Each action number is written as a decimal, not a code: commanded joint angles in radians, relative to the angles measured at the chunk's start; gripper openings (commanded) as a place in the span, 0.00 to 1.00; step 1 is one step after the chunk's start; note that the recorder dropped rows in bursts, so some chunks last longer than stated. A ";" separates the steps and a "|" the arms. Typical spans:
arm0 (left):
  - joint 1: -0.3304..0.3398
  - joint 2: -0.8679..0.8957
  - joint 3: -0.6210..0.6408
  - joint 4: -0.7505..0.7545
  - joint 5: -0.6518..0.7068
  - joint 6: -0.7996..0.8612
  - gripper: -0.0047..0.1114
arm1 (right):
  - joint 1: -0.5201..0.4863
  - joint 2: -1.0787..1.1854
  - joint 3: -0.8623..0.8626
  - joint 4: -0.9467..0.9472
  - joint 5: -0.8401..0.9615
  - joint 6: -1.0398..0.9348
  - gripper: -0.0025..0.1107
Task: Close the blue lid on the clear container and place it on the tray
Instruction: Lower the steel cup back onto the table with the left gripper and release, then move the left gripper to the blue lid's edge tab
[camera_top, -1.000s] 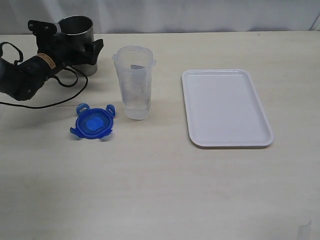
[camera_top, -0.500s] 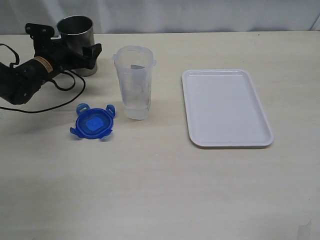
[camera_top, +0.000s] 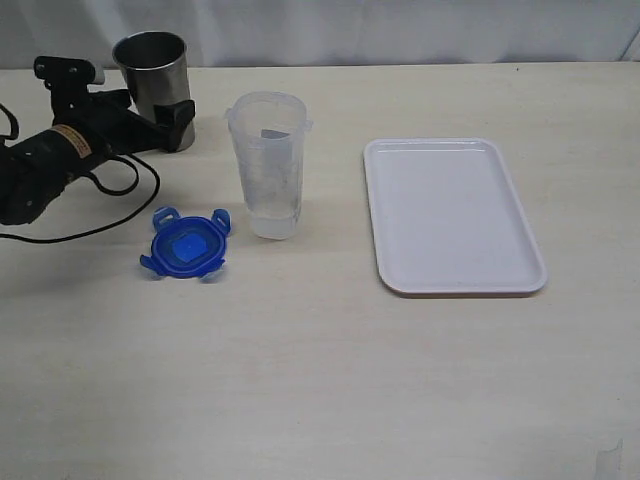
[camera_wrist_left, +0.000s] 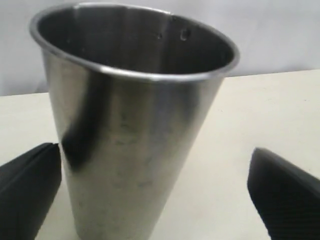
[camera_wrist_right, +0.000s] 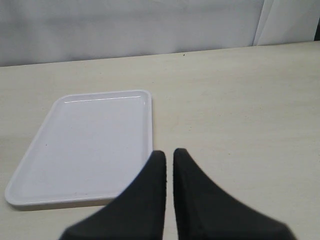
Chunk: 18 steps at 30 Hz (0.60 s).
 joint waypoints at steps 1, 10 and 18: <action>0.002 -0.067 0.063 -0.014 0.002 0.015 0.84 | -0.008 -0.004 0.003 0.001 -0.003 0.001 0.07; 0.000 -0.227 0.152 -0.098 0.277 0.015 0.73 | -0.008 -0.004 0.003 0.001 -0.003 0.001 0.07; -0.001 -0.326 0.161 0.173 0.521 -0.136 0.25 | -0.008 -0.004 0.003 0.001 -0.003 0.001 0.07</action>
